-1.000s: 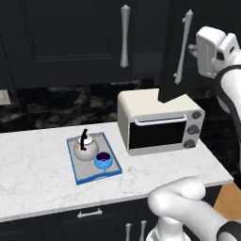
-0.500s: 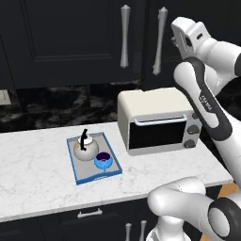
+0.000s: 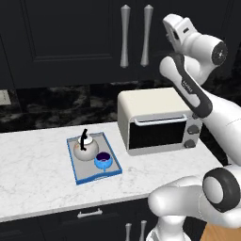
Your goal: Pick the kettle from the counter and place it on the tray. Then pick the mug from the cabinet and place it on the tray. Then close the cabinet doors.
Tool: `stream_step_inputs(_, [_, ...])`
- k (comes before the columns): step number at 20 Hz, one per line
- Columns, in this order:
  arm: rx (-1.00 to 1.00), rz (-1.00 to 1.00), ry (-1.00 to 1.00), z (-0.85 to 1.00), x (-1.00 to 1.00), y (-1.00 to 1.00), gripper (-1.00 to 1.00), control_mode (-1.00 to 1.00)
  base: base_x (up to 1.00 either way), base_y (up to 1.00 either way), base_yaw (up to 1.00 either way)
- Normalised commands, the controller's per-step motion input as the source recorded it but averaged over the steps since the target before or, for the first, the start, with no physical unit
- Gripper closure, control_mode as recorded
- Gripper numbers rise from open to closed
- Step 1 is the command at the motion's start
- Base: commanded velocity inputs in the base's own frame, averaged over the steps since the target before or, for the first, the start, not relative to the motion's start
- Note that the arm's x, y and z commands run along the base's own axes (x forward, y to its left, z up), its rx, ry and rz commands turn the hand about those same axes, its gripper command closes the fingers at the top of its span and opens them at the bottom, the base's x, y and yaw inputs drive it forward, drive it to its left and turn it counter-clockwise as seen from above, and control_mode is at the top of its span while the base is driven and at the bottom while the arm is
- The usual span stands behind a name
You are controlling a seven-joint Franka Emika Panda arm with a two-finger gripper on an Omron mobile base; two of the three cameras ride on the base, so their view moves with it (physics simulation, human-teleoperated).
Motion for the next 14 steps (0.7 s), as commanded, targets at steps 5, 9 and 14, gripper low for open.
stream_step_inputs(5, [0.01, -0.07, 0.01, -0.52, 1.0, -0.22, 1.0, -1.0, 0.0, 0.0, 0.0])
stream_step_inputs(9, [0.0, -0.11, 0.16, -0.52, 0.73, -0.34, 1.0, -1.0, 0.0, 0.0, 0.0])
stream_step_inputs(14, [-0.07, -0.14, 0.28, -0.53, 0.43, -0.21, 1.0, -1.0, 0.0, 0.0, 0.0])
